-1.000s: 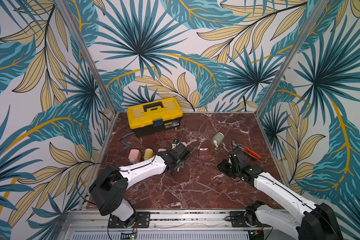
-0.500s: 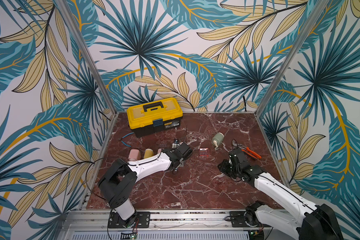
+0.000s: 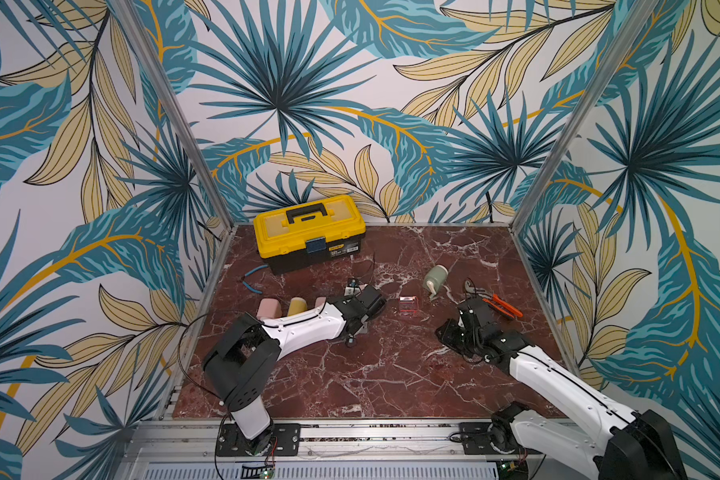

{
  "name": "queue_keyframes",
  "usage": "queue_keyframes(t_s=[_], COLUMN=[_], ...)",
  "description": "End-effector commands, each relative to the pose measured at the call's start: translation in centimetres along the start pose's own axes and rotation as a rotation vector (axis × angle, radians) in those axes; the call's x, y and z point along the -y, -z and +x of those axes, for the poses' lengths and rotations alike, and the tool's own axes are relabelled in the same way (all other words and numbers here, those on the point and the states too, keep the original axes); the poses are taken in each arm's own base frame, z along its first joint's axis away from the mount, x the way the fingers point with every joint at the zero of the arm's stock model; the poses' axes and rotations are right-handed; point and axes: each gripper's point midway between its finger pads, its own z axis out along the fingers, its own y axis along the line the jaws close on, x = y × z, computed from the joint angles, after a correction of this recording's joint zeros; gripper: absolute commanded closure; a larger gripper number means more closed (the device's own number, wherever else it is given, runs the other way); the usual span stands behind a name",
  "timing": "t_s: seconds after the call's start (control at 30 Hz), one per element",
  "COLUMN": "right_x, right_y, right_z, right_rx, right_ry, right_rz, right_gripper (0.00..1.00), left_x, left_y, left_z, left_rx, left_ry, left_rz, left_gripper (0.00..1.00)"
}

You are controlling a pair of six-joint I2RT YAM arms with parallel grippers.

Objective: Put the tray back into the pencil sharpener
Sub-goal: Place the pencil sharpener at the center of the board.

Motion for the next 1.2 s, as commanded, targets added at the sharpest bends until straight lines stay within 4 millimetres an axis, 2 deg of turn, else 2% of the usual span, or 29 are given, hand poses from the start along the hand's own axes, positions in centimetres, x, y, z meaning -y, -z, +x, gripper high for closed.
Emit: queue_keyframes(t_s=[0.0,0.13,0.27,0.43,0.57,0.63,0.9,1.07,1.17], right_x=[1.1,1.1,0.8,0.3,-1.1,-2.1,-5.2,-5.6,-5.7], right_y=[0.1,0.1,0.3,0.7,0.9,1.1,1.0,-0.5,-2.6], right_z=[0.5,0.6,0.4,0.3,-0.2,-0.8,-3.3,-5.7,-6.4], right_rx=[-0.008,-0.01,-0.006,-0.018,-0.027,-0.031,-0.042,-0.04,-0.07], right_ry=[0.001,0.002,0.009,0.045,0.1,0.144,0.345,0.39,0.383], right_rz=[0.038,0.038,0.027,0.02,-0.005,-0.02,-0.01,0.108,0.177], right_gripper=[0.67,0.67,0.64,0.62,0.6,0.6,0.59,0.59,0.59], left_x=[0.4,0.5,0.8,0.8,-0.7,-1.6,-2.5,-3.6,-4.0], left_y=[0.2,0.6,2.3,7.3,10.5,11.7,13.1,13.4,13.8], left_z=[-0.6,-0.7,-1.4,-3.0,-4.8,-5.9,-9.2,-10.7,-11.1], left_rx=[0.004,0.004,0.027,0.145,0.254,0.305,0.339,0.361,0.395], left_ry=[0.009,0.008,0.018,0.006,-0.009,-0.066,-0.323,-0.289,-0.252], left_rz=[0.012,0.027,0.078,0.163,0.174,0.163,0.248,0.285,0.288], left_gripper=[0.23,0.2,0.19,0.19,0.18,0.14,0.11,0.11,0.11])
